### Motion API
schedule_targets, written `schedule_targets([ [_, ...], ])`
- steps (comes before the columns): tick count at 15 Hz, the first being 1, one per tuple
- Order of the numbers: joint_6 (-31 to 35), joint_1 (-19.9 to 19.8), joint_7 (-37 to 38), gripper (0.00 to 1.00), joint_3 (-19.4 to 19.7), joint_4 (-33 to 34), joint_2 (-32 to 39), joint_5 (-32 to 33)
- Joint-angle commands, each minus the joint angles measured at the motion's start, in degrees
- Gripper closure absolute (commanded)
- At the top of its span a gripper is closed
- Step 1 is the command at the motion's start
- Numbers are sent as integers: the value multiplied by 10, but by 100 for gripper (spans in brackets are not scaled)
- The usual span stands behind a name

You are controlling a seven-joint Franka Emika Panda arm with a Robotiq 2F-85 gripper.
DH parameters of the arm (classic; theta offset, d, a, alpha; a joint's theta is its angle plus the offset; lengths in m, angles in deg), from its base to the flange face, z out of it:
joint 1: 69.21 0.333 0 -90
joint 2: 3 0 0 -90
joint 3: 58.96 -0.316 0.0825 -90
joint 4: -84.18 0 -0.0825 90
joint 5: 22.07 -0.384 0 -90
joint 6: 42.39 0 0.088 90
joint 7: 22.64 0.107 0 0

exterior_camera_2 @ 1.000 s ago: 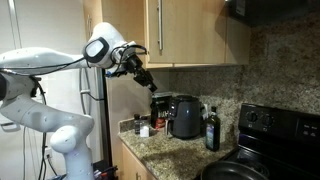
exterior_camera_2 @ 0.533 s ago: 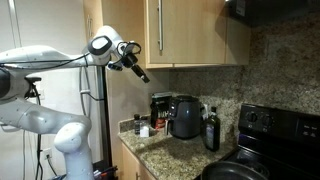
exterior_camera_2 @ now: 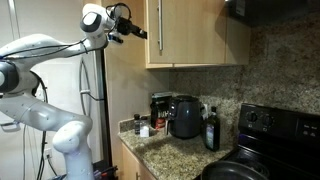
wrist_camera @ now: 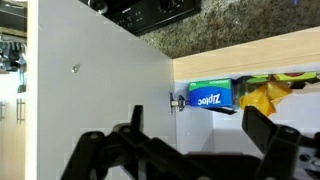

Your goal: Close the open door of the upper cabinet then open the door again

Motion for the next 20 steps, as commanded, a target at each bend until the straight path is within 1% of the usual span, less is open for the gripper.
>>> schedule_targets([
  [1, -2, 0, -1, 0, -1, 1, 1, -2],
  [2, -2, 1, -1, 0, -2, -2, 0, -2],
  [3, 17, -19, 22, 0, -4, 9, 18, 5],
  [5, 41, -38, 57, 0, 7, 32, 49, 0],
  [7, 72, -67, 101, 0, 13, 46, 71, 7],
  [10, 101, -97, 145, 0, 22, 68, 108, 12],
  [13, 121, -119, 175, 0, 26, 82, 137, 17],
  [15, 126, -134, 200, 0, 28, 84, 144, 21],
  [17, 112, -149, 222, 0, 37, 81, 143, 26],
  [20, 102, -170, 236, 0, 77, 71, 150, 21],
])
